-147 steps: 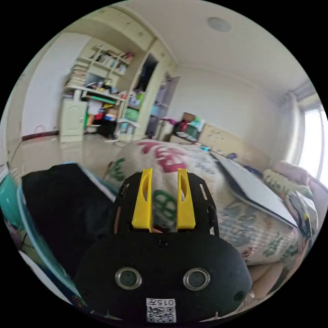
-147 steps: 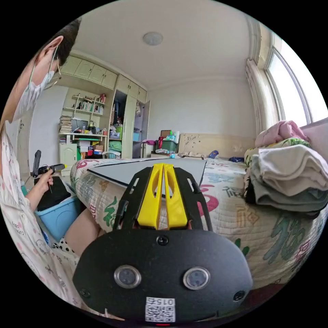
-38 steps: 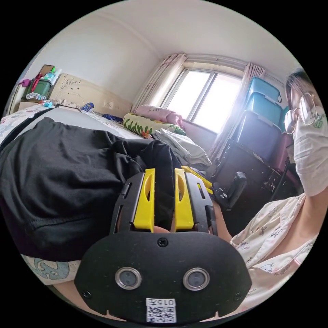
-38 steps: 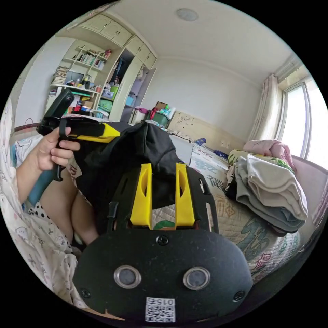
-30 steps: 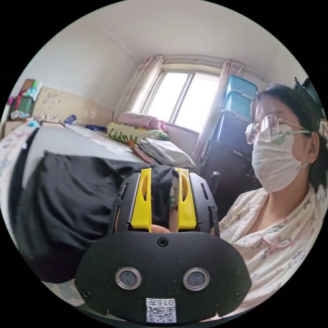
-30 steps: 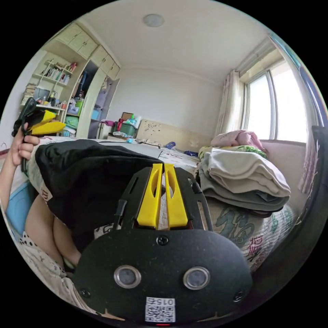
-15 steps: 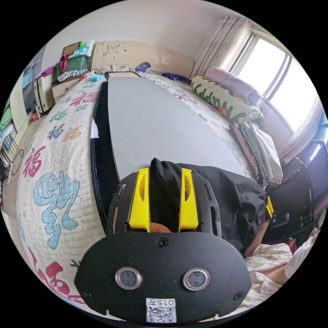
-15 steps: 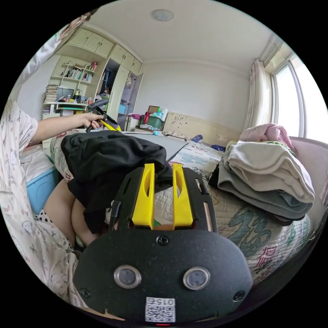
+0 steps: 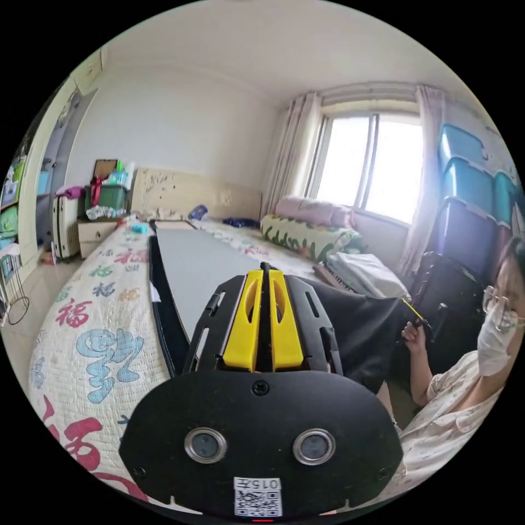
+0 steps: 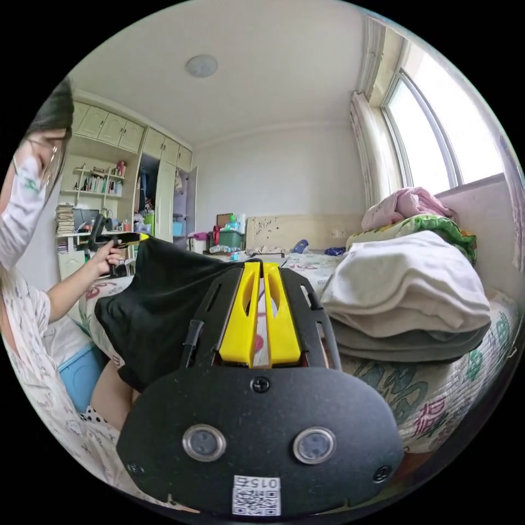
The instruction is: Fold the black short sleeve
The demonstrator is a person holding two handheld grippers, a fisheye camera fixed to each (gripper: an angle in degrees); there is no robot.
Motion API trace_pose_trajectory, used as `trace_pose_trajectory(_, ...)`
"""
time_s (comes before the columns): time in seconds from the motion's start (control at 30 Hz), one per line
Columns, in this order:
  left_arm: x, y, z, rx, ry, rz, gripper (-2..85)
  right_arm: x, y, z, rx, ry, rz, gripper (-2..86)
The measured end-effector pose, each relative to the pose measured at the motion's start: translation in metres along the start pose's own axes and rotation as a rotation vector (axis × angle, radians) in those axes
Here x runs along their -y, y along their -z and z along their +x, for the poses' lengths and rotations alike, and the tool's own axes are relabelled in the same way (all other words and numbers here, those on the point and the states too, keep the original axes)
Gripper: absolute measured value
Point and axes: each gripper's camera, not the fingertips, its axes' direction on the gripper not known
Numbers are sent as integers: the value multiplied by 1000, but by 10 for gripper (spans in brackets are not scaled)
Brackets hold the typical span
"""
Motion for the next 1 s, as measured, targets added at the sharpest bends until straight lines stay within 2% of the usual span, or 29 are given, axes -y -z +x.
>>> trace_pose_trajectory(0.13,-28,153,41,-25,-112,201,9,49,45,-22,20,49,137,-8)
trace_pose_trajectory(0.23,-44,225,69,15,-185,282,8,83,72,-42,17,94,225,-8)
trace_pose_trajectory(0.33,-55,270,80,44,-222,349,8,119,90,-61,6,125,281,-8)
trace_pose_trajectory(0.47,-61,281,64,55,-225,377,8,160,82,-77,-7,156,289,-9)
trace_pose_trajectory(0.57,-67,250,27,74,-189,351,8,188,42,-82,-12,156,224,-9)
trace_pose_trajectory(0.77,-84,101,-111,140,-54,151,9,193,-105,-83,-25,156,-95,-8)
trace_pose_trajectory(0.9,-103,-63,-238,203,65,-152,10,156,-230,-81,87,161,-448,-8)
trace_pose_trajectory(0.93,-108,-109,-271,199,100,-251,11,145,-257,-84,80,164,-536,-7)
trace_pose_trajectory(1.0,-115,-162,-311,194,165,-322,12,139,-284,-89,20,181,-597,-7)
